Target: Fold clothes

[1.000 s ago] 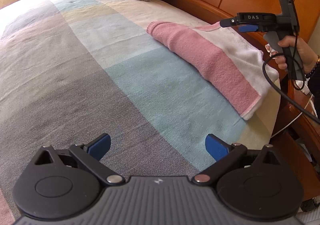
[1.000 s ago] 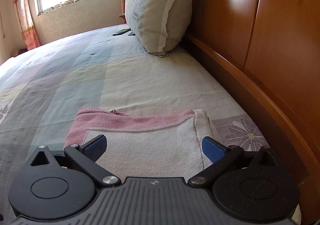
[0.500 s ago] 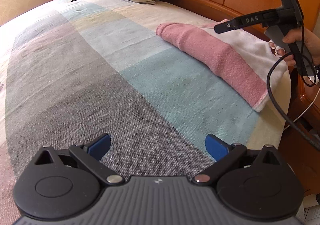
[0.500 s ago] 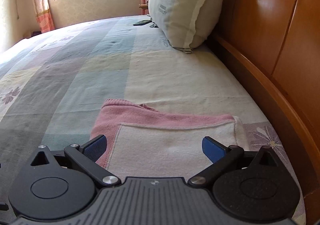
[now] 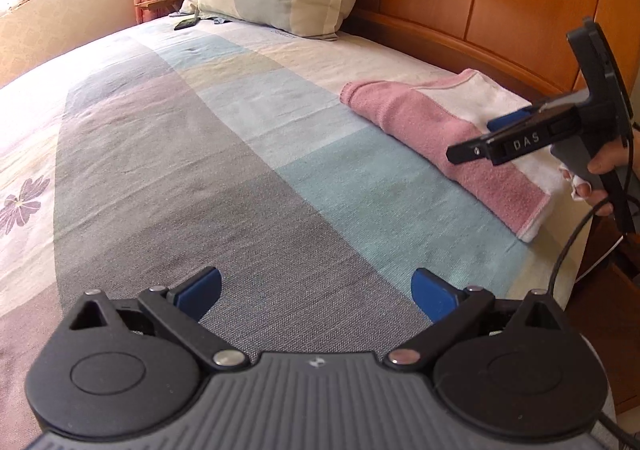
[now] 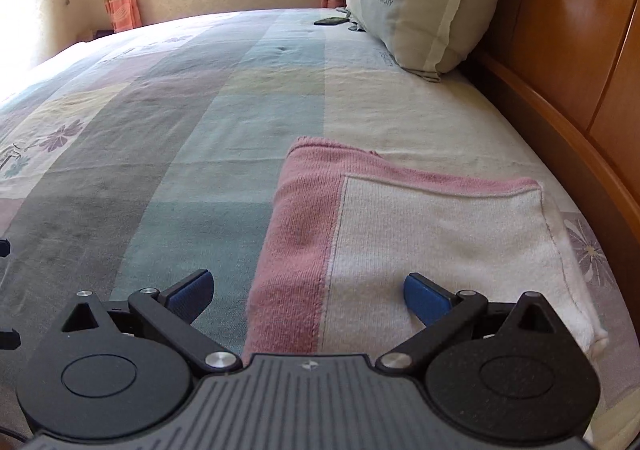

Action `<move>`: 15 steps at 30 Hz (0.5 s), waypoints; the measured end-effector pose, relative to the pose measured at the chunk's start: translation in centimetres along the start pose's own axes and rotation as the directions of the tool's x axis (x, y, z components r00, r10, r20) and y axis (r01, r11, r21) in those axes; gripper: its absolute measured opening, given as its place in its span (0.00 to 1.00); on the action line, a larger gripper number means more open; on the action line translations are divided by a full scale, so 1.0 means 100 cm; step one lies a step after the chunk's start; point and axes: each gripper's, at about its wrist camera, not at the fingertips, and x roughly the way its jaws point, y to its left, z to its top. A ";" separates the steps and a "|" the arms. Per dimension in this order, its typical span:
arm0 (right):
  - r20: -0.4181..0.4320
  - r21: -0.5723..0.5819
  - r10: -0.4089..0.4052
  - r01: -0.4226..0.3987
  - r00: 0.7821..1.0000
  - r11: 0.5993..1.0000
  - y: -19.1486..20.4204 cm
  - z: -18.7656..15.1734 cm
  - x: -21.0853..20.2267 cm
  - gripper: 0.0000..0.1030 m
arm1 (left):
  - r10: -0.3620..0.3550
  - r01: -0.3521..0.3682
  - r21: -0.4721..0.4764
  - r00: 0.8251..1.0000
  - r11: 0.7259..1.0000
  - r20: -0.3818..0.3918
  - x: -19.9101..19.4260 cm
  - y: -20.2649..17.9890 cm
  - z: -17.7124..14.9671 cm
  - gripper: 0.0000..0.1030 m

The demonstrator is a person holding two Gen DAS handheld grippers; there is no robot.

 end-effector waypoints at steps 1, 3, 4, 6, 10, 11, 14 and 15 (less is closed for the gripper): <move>-0.005 0.020 -0.012 0.012 1.000 1.000 0.000 -0.004 -0.001 1.00 | -0.003 0.004 -0.010 1.000 1.000 0.023 -0.003 0.002 0.000 0.98; 0.004 0.066 -0.004 0.003 1.000 0.998 0.001 -0.012 -0.011 1.00 | -0.008 0.010 -0.023 0.999 1.000 0.052 -0.008 0.005 0.002 0.98; 0.012 0.090 0.006 -0.007 1.000 0.996 0.003 -0.016 -0.018 1.00 | -0.006 0.007 -0.022 0.999 1.000 0.048 -0.009 0.005 0.003 0.98; 0.030 0.138 0.026 -0.030 0.999 0.990 0.005 -0.024 -0.031 1.00 | 0.000 0.000 -0.020 0.999 1.000 0.037 -0.009 0.005 0.006 0.98; 0.014 0.195 0.046 -0.048 0.999 0.980 0.013 -0.043 -0.045 1.00 | -0.013 0.012 0.007 0.999 1.000 0.046 -0.012 -0.001 0.007 0.98; -0.018 0.196 0.037 -0.033 0.999 0.980 0.016 -0.048 -0.043 1.00 | -0.018 0.018 0.014 0.999 1.000 0.047 -0.014 -0.004 0.007 0.98; -0.055 0.212 -0.018 0.030 0.998 0.977 0.023 -0.054 -0.051 1.00 | -0.030 0.028 0.030 0.998 0.999 0.064 -0.022 -0.012 0.007 0.98; -0.050 0.231 -0.022 0.033 0.998 0.972 0.024 -0.054 -0.058 1.00 | -0.029 0.027 0.037 0.997 0.999 0.068 -0.024 -0.015 0.007 0.98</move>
